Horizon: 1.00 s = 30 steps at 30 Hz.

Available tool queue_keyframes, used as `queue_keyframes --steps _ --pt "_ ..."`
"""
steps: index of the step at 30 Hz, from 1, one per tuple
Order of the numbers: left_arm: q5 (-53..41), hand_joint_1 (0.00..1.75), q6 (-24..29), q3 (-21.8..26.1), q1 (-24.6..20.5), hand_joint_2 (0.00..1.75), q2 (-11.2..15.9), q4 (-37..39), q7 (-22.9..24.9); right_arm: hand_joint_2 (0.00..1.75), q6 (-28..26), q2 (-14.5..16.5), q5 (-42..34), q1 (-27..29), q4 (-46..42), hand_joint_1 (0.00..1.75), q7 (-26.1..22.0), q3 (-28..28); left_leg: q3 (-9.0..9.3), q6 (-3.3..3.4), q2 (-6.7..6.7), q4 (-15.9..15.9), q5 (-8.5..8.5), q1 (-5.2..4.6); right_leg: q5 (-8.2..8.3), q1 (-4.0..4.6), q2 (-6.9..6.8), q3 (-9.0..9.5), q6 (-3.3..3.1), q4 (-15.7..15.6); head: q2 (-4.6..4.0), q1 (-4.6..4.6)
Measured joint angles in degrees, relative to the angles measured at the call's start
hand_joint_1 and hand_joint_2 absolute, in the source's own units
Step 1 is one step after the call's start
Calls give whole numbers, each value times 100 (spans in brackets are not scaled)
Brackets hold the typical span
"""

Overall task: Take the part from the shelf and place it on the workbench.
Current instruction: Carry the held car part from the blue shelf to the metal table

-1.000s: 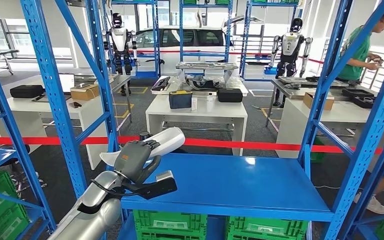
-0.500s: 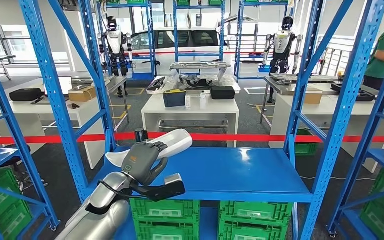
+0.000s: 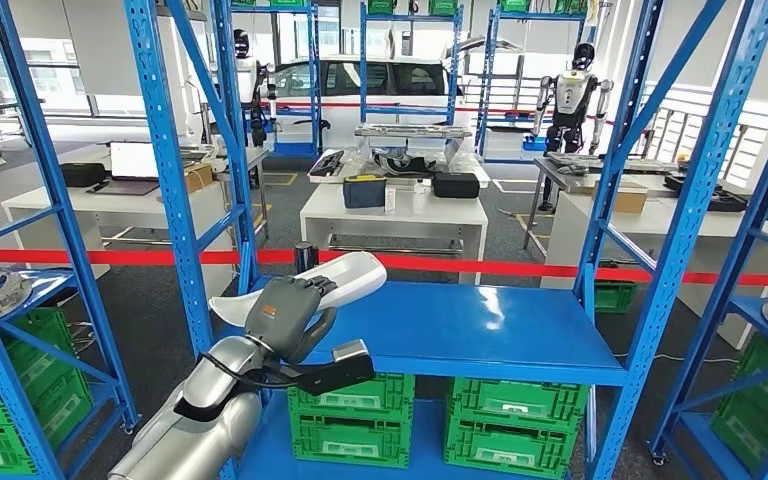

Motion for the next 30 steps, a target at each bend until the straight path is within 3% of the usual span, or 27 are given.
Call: queue_keyframes --steps 1,2,3,4,6,7,8,10,11,13,15,16,17,19,20,22,23,25,26,27,30 --pt "-16 175 -3 -1 -7 175 3 17 2 0 -1 1 -12 -4 0 0 -42 -11 -101 4 0 8 74 -14 -21 14 3 3 -10 254 0 0" --pt "-25 175 -5 -1 -10 175 7 34 1 0 -1 2 -17 -9 0 0 -87 -23 -203 2 0 17 145 -24 81 30 4 88 -29 334 0 0" --pt "-30 175 -8 -1 -12 175 10 49 1 0 -1 3 -19 -15 0 0 -127 -35 -298 -4 -1 28 212 -29 236 49 5 261 -54 221 0 0" --pt "-34 175 -11 -1 -17 175 14 60 0 0 -1 5 -20 -23 0 0 -154 -49 -383 -16 -2 42 277 -31 336 71 6 544 -86 -86 0 1" --pt "-38 175 -16 -1 -34 175 26 69 -2 0 -1 6 -16 -47 -1 0 -175 -74 -498 -59 -2 62 385 -42 239 121 10 1151 -155 -892 0 1" --pt "-36 175 -20 -1 -46 175 31 77 -6 0 -1 6 -14 -57 -1 0 -169 -83 -523 -88 3 62 439 -42 144 145 13 1347 -188 -1198 0 1" --pt "-32 175 -22 -2 -55 175 35 87 -13 0 -1 5 -13 -64 -2 0 -156 -90 -534 -119 8 49 492 -41 89 165 15 1420 -218 -1353 0 1" --pt "-21 175 -27 -1 -69 175 39 121 -36 0 -1 15 -15 -65 -1 0 -108 -99 -556 -184 6 32 556 -32 177 155 3 1376 -280 -1416 0 0" --pt "-14 175 -28 -2 -76 175 43 141 -44 0 -1 22 -17 -66 -1 0 -78 -103 -596 -218 -4 89 475 -30 243 141 -8 1338 -311 -1428 0 -3" --pt "-3 175 -28 -2 -96 175 53 186 -50 0 -1 36 -25 -70 0 0 -26 -110 -742 -284 -22 536 -15 -12 388 119 -32 1213 -363 -1449 0 -9" --pt "0 175 -28 -2 -105 175 56 224 -50 0 -1 36 -38 -71 0 0 2 -119 -874 -338 -24 1232 -503 14 529 118 -38 1036 -384 -1446 0 -12" --pt "-1 175 -28 -2 -101 175 55 239 -50 0 -1 36 -43 -71 0 0 12 -125 -879 -355 -23 1479 -548 27 599 117 -40 943 -381 -1444 0 -12" --pt "-1 175 -28 -2 -97 175 53 254 -50 0 -1 36 -46 -71 0 0 20 -131 -822 -367 -23 1593 -472 41 674 115 -42 842 -373 -1440 0 -12" --pt "-2 175 -28 -2 -94 175 44 271 -50 0 -1 39 -47 -72 0 0 27 -141 -471 -372 -22 1329 -185 64 820 107 -43 646 -346 -1426 0 -11" --pt "-2 175 -28 -2 -96 175 37 269 -50 0 -1 42 -48 -70 0 0 27 -144 -158 -363 -22 967 -163 63 885 107 -40 559 -322 -1413 0 -12" --pt "-1 175 -27 -2 -104 175 18 257 -49 0 -1 50 -51 -61 0 0 21 -146 374 -305 -30 216 -337 38 1003 102 -40 452 -255 -1392 0 -12" --pt "-1 175 -26 -2 -108 175 11 253 -51 0 -1 55 -53 -58 0 0 19 -147 496 -265 -33 -2 -425 15 1058 96 -42 427 -216 -1396 0 -12" --pt "-2 175 -27 -2 -108 175 4 263 -57 0 -1 66 -57 -55 0 0 16 -149 457 -168 -24 -97 -382 -4 1145 67 -42 396 -143 -1413 0 -13" --pt "-2 175 -31 -2 -107 175 -4 269 -57 0 0 76 -59 -54 0 0 16 -150 417 -119 -14 -105 -320 -5 1072 53 -35 358 -112 -1362 0 -12" --pt "-3 175 -36 -2 -107 175 -18 273 -52 0 1 87 -63 -51 0 0 14 -150 365 -70 -3 -116 -252 2 889 43 -26 291 -83 -1211 0 -12" --pt "-16 175 -55 -2 -107 175 -77 278 -21 0 1 108 -87 -57 0 0 12 -156 141 1 7 -109 -50 -1 93 35 -11 13 -25 -197 0 -10"
